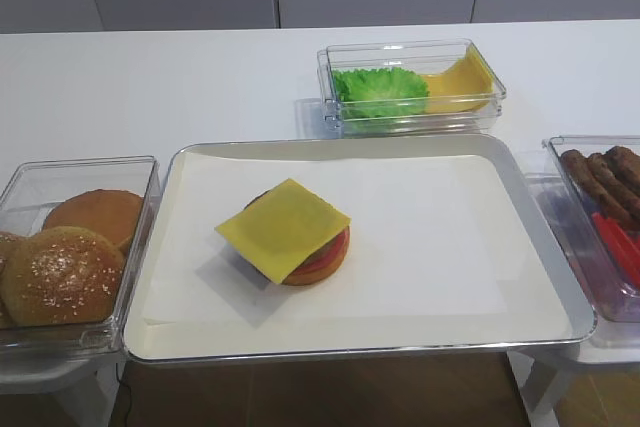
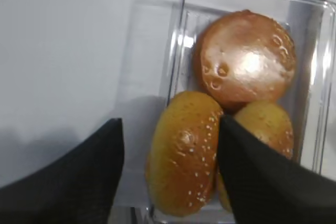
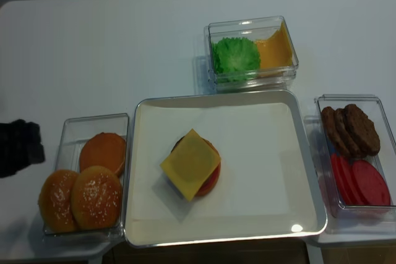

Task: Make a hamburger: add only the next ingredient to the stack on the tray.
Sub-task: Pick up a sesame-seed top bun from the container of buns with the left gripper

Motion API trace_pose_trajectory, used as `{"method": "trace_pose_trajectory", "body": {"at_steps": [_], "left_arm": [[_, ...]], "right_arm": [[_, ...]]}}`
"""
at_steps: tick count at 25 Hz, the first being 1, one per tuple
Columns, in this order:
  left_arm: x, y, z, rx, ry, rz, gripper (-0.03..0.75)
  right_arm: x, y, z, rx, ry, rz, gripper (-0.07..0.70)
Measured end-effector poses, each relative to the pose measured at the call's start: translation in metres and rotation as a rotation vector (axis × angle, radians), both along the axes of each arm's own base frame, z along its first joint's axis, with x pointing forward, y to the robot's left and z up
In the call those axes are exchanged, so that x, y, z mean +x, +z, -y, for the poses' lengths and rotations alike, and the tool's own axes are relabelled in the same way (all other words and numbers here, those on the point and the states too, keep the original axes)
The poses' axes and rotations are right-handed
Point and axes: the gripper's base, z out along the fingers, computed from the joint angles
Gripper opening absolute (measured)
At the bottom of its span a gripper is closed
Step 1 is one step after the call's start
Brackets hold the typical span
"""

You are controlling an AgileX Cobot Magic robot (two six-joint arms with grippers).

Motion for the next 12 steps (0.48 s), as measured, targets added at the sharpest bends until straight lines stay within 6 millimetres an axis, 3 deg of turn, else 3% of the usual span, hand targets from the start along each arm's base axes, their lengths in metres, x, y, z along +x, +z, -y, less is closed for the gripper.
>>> {"method": "trace_pose_trajectory", "body": {"at_steps": [5,12], "left_arm": [[0.003,-0.012,-0.009,-0.050,-0.011,-0.094,0.425],[0.000,-0.014,-0.019,-0.060,-0.012,-0.114,0.425]], "right_arm": [[0.000,0.000,0.000,0.000,0.000,0.000,0.260],[0.000,0.000,0.000,0.000,0.000,0.000,0.260]]}}
